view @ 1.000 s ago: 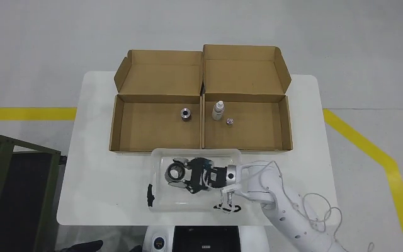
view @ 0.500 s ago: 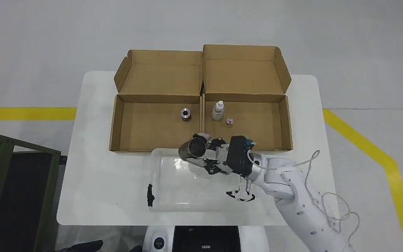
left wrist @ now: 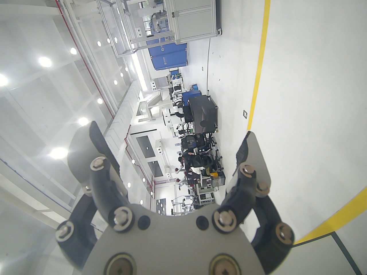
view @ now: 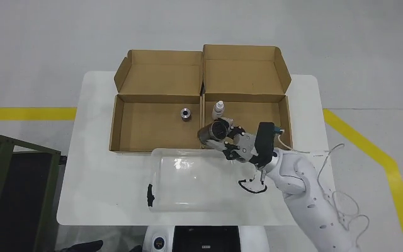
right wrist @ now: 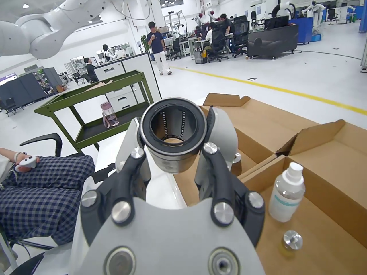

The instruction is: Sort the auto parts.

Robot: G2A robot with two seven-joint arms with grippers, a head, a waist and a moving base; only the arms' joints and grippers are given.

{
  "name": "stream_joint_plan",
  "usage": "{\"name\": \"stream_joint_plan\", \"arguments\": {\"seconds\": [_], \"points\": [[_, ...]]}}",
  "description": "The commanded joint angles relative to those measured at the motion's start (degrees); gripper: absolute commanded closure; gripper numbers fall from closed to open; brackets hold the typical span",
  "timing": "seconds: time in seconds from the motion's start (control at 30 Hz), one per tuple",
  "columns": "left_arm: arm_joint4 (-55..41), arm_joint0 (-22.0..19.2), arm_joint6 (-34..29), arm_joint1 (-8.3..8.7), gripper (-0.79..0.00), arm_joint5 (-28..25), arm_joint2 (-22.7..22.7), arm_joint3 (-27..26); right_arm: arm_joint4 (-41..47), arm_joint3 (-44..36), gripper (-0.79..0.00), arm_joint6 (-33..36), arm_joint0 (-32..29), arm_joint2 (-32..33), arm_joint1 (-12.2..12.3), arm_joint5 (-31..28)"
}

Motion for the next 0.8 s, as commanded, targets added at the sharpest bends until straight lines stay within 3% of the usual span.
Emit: {"name": "stream_joint_plan", "arguments": {"seconds": [0.0,0.77], "points": [[0.0,0.0,0.0,0.0,-0.785,0.0,0.0,0.0,0.58,0.69,0.0,-0.17,0.31,0.08,0.0,-0.11],[0.0,0.0,0.0,0.0,-0.785,0.0,0.0,0.0,1.13,3.7,0.0,-1.17,2.23,-0.58,-0.23,1.16]]}}
